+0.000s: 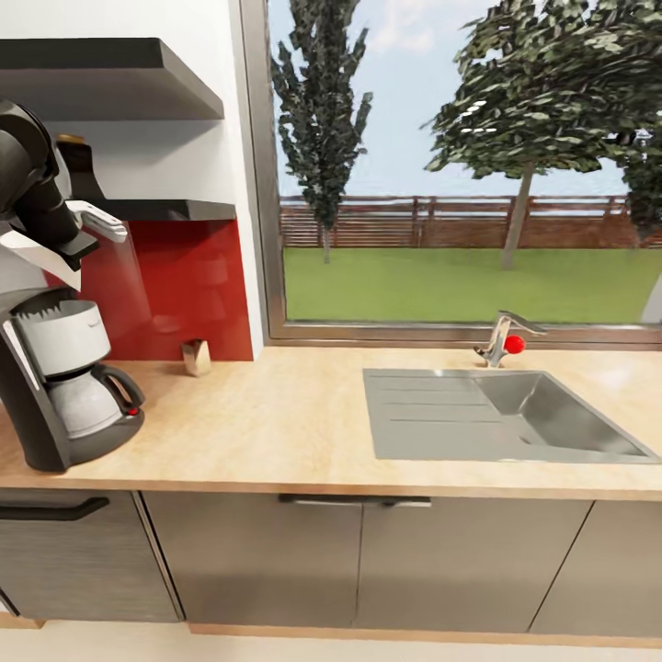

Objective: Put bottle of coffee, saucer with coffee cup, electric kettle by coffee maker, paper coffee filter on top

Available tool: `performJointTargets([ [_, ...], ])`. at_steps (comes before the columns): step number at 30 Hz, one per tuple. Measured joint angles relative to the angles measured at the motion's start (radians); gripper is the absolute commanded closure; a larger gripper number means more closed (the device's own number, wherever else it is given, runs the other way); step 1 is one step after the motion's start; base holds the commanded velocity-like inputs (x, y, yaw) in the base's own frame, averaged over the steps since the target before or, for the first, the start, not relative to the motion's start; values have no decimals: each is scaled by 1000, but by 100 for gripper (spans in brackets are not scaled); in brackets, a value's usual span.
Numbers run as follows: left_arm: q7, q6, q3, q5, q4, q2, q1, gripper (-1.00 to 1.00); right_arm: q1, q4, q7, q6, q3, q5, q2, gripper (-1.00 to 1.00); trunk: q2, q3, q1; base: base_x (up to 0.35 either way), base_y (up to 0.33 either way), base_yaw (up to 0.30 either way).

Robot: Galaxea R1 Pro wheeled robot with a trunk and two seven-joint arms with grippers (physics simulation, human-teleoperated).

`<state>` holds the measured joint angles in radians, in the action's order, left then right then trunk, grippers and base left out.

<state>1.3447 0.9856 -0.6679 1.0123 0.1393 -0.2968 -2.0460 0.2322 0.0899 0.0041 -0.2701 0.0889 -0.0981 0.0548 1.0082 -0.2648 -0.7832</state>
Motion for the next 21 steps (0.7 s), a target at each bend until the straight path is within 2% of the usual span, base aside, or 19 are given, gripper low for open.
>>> performJointTargets([
  [21,0,0,0,0,0,-6,1,100,0,0,0,0,0,1,0,-100,0,0,0,54,120,-2],
])
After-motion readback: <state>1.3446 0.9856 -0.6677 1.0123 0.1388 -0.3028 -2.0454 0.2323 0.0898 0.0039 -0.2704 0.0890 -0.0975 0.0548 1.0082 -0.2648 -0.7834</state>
